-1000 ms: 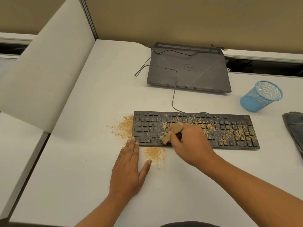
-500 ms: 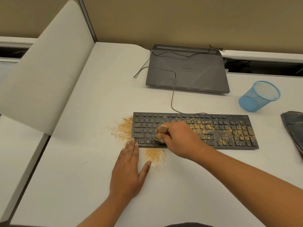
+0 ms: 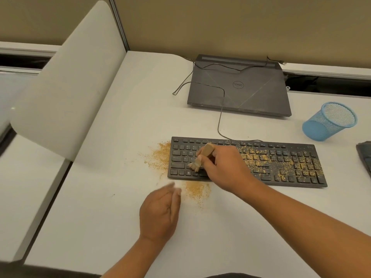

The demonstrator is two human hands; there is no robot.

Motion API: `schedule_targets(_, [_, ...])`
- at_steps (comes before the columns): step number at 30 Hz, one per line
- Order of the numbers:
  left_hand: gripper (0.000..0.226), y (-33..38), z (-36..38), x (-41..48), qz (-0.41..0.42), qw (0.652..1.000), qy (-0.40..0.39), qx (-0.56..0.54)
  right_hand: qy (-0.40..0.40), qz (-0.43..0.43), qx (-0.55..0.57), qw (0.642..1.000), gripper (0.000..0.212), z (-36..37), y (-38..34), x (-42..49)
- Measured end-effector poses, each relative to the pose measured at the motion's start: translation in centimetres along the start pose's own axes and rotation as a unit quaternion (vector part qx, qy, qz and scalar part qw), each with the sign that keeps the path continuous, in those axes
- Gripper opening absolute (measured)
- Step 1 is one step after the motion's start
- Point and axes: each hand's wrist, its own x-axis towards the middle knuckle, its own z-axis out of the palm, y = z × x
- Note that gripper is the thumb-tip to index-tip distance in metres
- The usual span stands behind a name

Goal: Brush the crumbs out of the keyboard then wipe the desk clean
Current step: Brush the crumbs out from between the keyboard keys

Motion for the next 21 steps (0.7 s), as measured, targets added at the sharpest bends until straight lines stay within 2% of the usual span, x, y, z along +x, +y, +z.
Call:
schedule_targets(2, [0.051,0.6,0.2,0.0,0.011,1.000,0.010,-0.015,0.015,-0.014,-0.022,1.000,0.015,0.3,0.2,0.0])
schedule_targets(4, [0.023,0.6,0.6,-0.5,0.027,1.000,-0.008,-0.009,-0.003,-0.026,-0.029,0.999,0.014,1.3,-0.2,0.2])
schedule_targets(5, [0.019,0.7,0.6,-0.6,0.018,0.999,-0.027,0.005,-0.019,-0.028,-0.021,0.999,0.014,1.8,-0.5,0.3])
schedule_targets(7, [0.047,0.2,0.5,-1.2,-0.001,0.998,-0.058,0.032,-0.018,-0.035,0.004,0.999,0.015,2.2,-1.3,0.6])
schedule_targets(8, [0.052,-0.1,0.2,-1.3,-0.004,0.997,-0.054,0.055,0.003,-0.037,0.021,0.999,0.016,2.1,-1.5,0.9])
schedule_targets(10, [0.057,-0.7,-0.7,-1.3,-0.020,0.993,-0.057,0.102,0.040,-0.034,0.026,0.998,0.018,1.7,-1.5,1.4])
schedule_targets(14, [0.067,-2.5,-1.6,-1.7,-0.056,0.981,-0.090,0.165,-0.052,-0.054,-0.003,0.997,0.024,2.8,-2.3,1.4])
schedule_targets(17, [0.073,-2.8,-1.5,-2.1,-0.067,0.974,-0.116,0.185,-0.009,-0.043,0.033,0.998,0.023,2.9,-3.0,2.2])
schedule_targets(19, [0.074,-2.9,-1.4,-2.1,-0.061,0.972,-0.126,0.187,0.014,-0.027,0.020,0.999,0.023,2.7,-2.9,2.9])
schedule_targets(21, [0.074,-2.8,-1.4,-2.1,-0.062,0.971,-0.135,0.186,-0.030,-0.021,0.000,0.999,0.024,3.0,-2.9,3.0])
